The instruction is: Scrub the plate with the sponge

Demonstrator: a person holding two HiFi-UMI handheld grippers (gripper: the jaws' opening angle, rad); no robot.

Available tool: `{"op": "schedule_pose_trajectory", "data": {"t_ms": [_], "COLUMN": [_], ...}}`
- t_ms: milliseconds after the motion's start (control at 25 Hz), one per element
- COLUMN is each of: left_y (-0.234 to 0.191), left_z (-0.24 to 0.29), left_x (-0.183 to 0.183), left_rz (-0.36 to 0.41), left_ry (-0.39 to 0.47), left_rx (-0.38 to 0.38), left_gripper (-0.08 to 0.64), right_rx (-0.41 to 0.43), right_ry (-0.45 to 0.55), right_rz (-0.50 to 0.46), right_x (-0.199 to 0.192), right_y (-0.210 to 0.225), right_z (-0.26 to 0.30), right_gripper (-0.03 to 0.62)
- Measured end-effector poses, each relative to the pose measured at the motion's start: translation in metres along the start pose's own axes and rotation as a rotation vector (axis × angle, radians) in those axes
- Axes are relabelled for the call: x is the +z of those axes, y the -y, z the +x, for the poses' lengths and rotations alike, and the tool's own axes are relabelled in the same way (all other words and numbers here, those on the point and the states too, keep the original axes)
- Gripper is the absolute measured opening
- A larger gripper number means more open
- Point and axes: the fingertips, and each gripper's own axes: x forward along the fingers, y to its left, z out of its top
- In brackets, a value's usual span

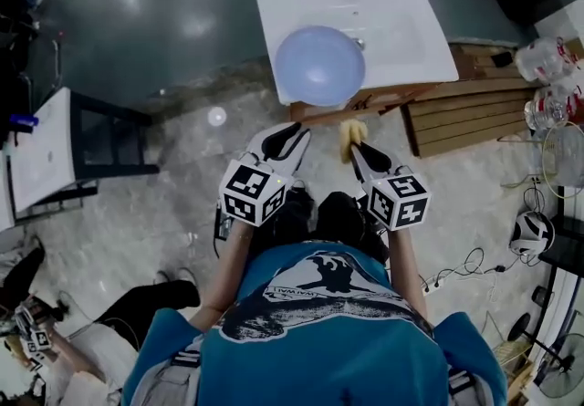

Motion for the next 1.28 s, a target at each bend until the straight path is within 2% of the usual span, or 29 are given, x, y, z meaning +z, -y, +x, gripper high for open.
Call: {"op": "schedule_pose_trajectory", "data": {"t_ms": [160,280,400,560,800,880,1120,1280], "left_y": [-0.013,-0.023,-0.031,-0.055,-0.074,-0.074,-0.077,-0.089], "left_z": [0.015,0.028,0.042,0.061,0.087,0.097,0.130,0.137], "left_x": [-0.013,-0.025,-0.034,-0.046,-0.061,-0.070,-0.099,-0.112], "left_rz": [-0.104,-0.222,-0.320,-0.397,-0.523,-0.563,-0.720,-0.805], "left_ry": [-0.025,-0.031,-0.022,-0.025,-0.016,-0.029,-0.042,-0.039], "left_rx": [0.027,0.064,0.095,0.198,0.371,0.401,0.450,0.527], "left_gripper": [0.119,0.148,0.156,0.179,0.232,0.249,0.261,0.237], "right_rx": [-0.004,0.011,0.049,0.125,0.270,0.301,0.344,0.344], "right_ry": [-0.006,-0.014,-0.028,-0.061,-0.136,-0.156,-0.235,-0.273], "right_rz": [0.001,-0.013,-0.046,-0.113,-0.264,-0.306,-0.505,-0.637], "right_x": [0.003,0.009,0.022,0.045,0.082,0.089,0.097,0.101], "right_y": [0.016,0.033,0.053,0.075,0.099,0.107,0.122,0.121], "right_z": [0.002,0.007,0.018,0.045,0.090,0.105,0.163,0.207], "right_gripper": [0.029,0.029,0.029,0.030,0.029,0.030,0.030,0.030]}}
